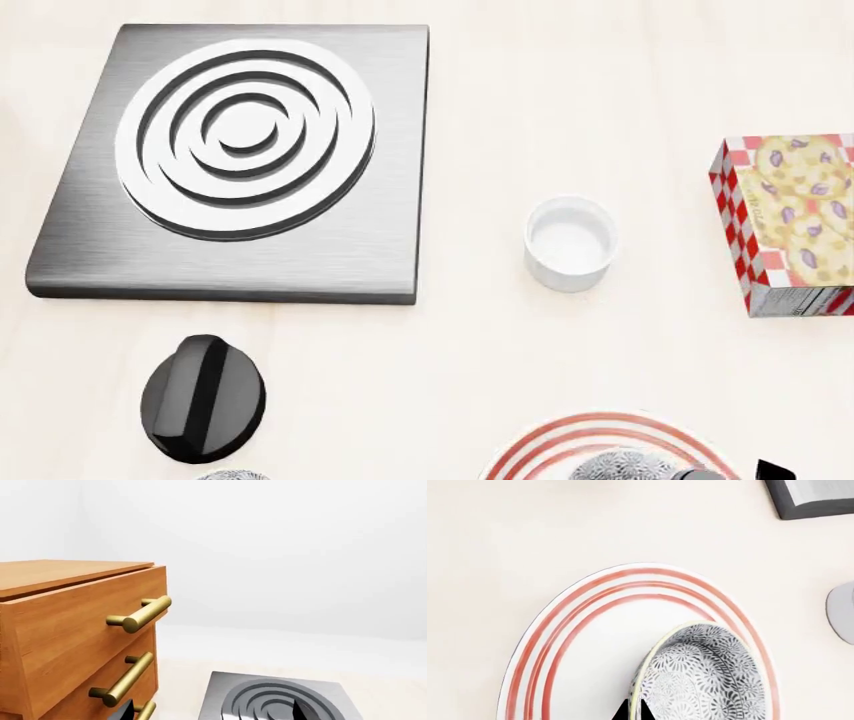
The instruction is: Pick the akita bowl on the ramekin and place it on the plate.
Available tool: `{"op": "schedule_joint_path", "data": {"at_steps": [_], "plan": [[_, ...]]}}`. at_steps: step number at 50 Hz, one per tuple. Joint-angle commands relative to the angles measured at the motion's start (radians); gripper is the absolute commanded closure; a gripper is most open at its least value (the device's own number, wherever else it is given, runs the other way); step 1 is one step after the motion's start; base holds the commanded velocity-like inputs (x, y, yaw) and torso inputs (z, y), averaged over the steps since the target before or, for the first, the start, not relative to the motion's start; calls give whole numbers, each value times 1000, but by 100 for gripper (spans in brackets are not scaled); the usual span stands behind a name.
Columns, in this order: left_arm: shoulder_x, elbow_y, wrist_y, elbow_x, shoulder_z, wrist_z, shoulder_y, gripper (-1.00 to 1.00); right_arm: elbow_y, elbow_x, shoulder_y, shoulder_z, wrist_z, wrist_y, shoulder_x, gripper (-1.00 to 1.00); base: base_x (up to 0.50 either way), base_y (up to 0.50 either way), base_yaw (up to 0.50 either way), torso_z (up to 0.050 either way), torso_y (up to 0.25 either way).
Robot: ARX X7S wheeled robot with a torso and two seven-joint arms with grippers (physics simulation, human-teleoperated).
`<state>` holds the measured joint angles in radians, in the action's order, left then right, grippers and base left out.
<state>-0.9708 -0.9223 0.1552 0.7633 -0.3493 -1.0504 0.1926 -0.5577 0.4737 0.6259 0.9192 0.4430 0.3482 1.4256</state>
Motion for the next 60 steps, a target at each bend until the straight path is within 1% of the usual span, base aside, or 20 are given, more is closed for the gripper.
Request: {"op": "schedule_joint_path", "data": {"at_steps": [1,13,14,25,29,37,47,60], "plan": [[-3,-1,-1,1,2,-1,0,-100,16,-16,9,5,-20,-22,-21,100,0,0,0,0,0],[-4,-1,0,2,2,-2,4,-100,30,-20,-3,10,-42,-26,-40,100,0,0,0,0,0],[-4,-1,0,2,2,-2,4,-100,30,-23,-3,11,-43,-22,-42,-100,0,0,0,0,0],[1,-1,3,-1,-7,2,5,-100,26,-18,-2,5,-56,-15,-48,-100,0,0,0,0,0],[6,-1,6,-3,-13,4,8,-100,25,-8,-1,-6,-82,-34,-53,-100,0,0,0,0,0],[21,4,14,-11,-31,13,14,-100,4,40,-3,-33,-138,-87,-47,-100,0,0,0,0,0],[12,0,10,-7,-24,8,10,-100,-2,80,-31,-40,-192,-153,-36,-100,0,0,0,0,0],[3,-3,8,-4,-18,5,9,-100,41,116,-61,-67,-303,-287,-68,-100,0,0,0,0,0]]}}
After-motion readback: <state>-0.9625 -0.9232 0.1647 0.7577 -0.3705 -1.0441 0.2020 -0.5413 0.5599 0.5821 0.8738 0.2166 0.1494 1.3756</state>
